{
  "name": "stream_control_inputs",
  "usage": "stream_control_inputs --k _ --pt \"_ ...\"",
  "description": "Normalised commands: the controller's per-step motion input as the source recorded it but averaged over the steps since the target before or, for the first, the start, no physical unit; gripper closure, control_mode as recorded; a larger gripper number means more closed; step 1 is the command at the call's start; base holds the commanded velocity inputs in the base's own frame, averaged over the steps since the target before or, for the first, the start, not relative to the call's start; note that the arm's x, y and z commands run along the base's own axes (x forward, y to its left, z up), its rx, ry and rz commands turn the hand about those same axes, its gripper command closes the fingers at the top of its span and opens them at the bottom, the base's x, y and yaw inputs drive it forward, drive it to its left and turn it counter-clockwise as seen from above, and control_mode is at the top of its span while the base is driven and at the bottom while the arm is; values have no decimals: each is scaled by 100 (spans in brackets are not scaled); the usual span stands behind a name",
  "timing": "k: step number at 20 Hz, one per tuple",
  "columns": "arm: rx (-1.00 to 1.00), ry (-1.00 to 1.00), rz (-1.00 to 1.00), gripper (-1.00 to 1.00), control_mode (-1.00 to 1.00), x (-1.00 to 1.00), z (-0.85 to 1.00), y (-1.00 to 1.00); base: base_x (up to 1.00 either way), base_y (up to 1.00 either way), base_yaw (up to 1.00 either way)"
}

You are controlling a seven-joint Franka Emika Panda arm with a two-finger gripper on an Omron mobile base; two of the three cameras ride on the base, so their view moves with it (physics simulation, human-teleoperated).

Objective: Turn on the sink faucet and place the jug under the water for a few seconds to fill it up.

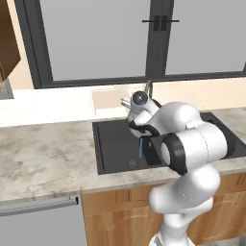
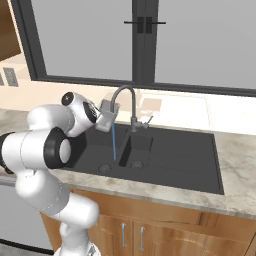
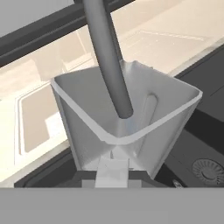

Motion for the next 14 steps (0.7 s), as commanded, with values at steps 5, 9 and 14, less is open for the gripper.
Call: stream_control_inputs --k 5,9,14 --pt "0 -6 0 100 -100 -1 0 0 0 0 0" --pt "0 -1 0 100 -100 0 0 0 0 0 0" --pt "0 0 0 100 -100 0 -6 0 0 0 0"
